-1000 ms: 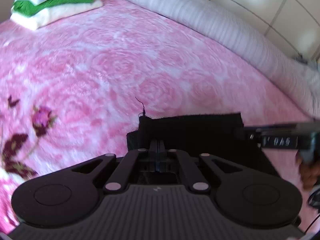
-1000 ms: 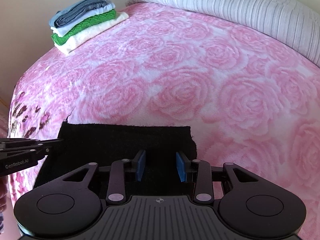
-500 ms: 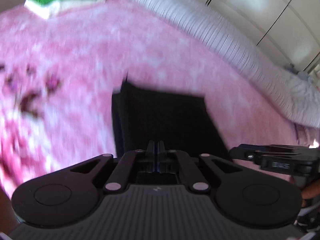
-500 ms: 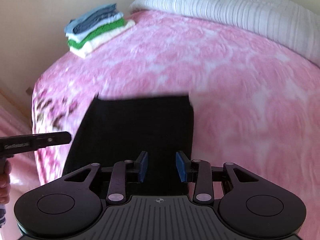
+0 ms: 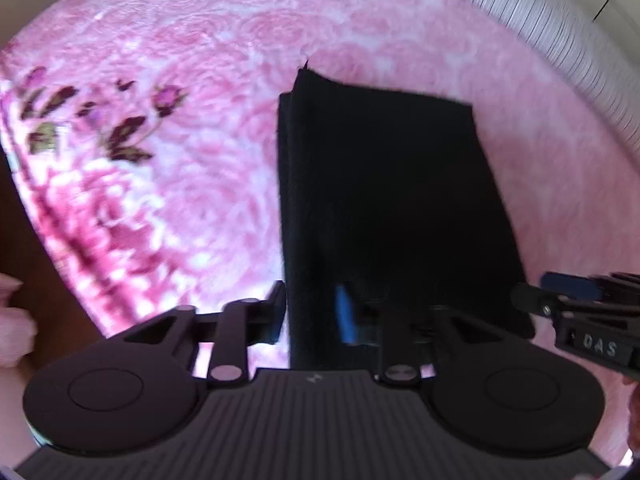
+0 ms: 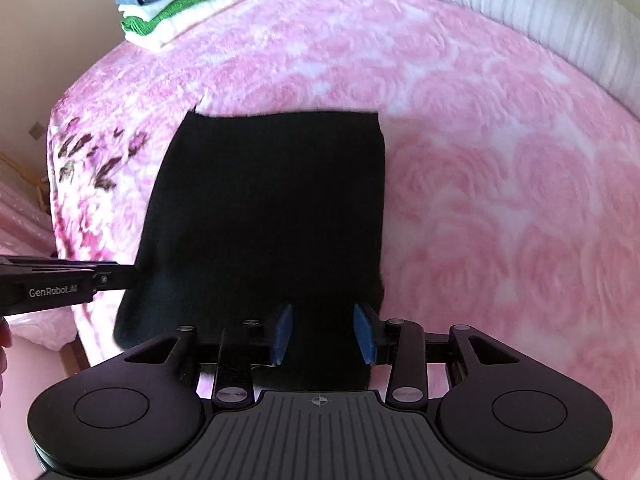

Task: Fold clothes
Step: 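Open both grippers and pull them back from the skirt, then grasp the folded black skirt's edge with both grippers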

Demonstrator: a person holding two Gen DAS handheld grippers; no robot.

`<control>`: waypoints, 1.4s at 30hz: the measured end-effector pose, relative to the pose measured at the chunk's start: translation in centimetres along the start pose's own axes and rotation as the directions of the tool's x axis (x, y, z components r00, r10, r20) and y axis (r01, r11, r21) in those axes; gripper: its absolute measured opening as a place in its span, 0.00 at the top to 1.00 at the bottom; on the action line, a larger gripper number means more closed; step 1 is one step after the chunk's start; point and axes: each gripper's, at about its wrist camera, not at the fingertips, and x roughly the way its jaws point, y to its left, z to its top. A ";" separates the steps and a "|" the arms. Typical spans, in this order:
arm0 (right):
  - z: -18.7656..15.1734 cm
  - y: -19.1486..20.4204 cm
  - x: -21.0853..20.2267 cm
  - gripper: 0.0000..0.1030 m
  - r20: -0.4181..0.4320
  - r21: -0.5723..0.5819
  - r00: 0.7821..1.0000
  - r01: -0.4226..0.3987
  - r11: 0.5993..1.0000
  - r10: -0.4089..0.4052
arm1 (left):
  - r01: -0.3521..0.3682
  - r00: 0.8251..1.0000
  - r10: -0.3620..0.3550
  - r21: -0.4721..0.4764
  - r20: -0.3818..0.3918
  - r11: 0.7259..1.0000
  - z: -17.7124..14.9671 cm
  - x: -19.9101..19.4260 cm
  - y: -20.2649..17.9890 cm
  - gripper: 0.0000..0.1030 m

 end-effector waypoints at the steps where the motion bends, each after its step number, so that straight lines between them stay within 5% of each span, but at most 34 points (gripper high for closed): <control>1: -0.4 0.1 -0.1 0.57 -0.022 0.009 1.000 0.002 1.000 -0.002 | -0.013 1.000 0.013 0.016 -0.010 1.000 -0.4 -0.2 -0.3 0.73; 15: -3.8 0.3 -0.8 0.54 -0.192 0.070 0.980 0.063 0.996 -0.049 | -0.061 0.988 0.066 0.036 -0.143 0.997 -4.2 -0.2 0.3 0.68; 31: -4.8 1.1 1.2 0.53 -0.247 0.084 0.968 0.070 0.994 -0.048 | -0.050 0.978 0.055 0.028 -0.199 0.998 -4.4 1.8 1.3 0.65; 37: -4.4 -0.9 0.3 0.53 -0.225 0.126 0.974 0.014 0.992 0.015 | 0.081 0.992 -0.090 -0.103 -0.088 0.991 -2.8 0.5 4.8 0.65; 39: -3.9 -2.9 -0.5 0.52 -0.175 0.190 0.983 -0.017 0.982 0.051 | 0.169 0.984 -0.176 -0.190 -0.016 0.967 -2.0 0.2 7.1 0.62; 42: -2.6 -6.3 -1.4 0.45 -0.072 0.310 0.993 -0.068 0.948 0.094 | 0.315 0.948 -0.310 -0.323 0.068 0.892 -0.4 1.2 10.3 0.58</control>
